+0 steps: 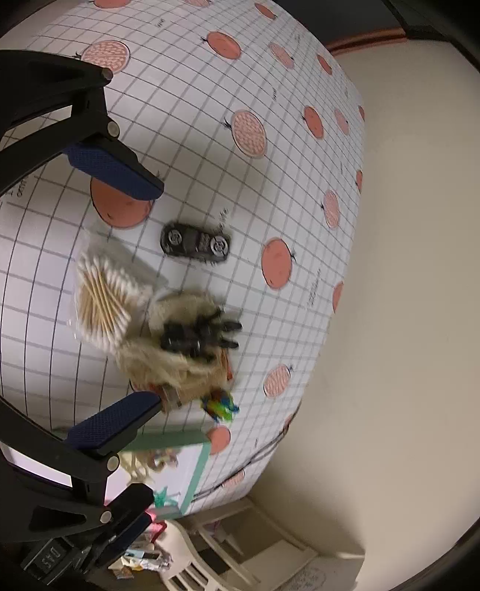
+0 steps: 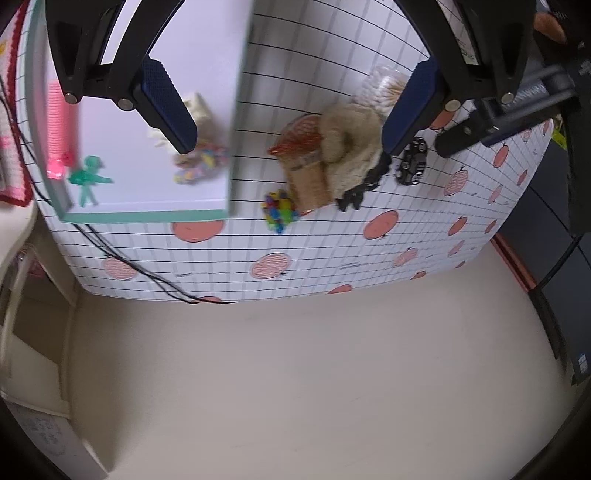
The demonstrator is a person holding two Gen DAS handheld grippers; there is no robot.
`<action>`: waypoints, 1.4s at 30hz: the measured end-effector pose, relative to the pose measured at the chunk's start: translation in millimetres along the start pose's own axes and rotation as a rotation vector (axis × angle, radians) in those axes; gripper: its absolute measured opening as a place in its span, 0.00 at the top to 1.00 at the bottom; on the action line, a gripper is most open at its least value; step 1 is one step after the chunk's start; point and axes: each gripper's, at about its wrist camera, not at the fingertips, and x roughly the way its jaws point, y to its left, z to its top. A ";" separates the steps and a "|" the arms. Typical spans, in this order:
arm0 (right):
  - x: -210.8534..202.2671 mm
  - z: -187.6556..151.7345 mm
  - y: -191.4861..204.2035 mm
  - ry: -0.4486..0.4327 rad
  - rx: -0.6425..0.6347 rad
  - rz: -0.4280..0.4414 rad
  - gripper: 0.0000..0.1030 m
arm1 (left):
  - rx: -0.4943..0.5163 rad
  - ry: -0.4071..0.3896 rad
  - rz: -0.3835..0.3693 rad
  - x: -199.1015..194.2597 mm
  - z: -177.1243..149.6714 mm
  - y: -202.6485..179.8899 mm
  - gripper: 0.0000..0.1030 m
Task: Organize objects
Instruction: 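Move both tools from the tray toward the cotton swab bag and lace cloth, then grasp the cotton swab bag with the left tool while the right tool grasps the beige lace cloth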
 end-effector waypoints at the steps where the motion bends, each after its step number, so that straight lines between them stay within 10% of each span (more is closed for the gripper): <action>1: 2.4 -0.1 3.6 0.003 -0.002 0.002 0.02 | -0.008 0.005 0.008 2.8 -0.6 2.6 0.00; 42: 92.2 -33.0 18.6 0.221 0.057 0.028 0.46 | 0.123 0.192 0.065 65.9 -40.7 -1.2 0.08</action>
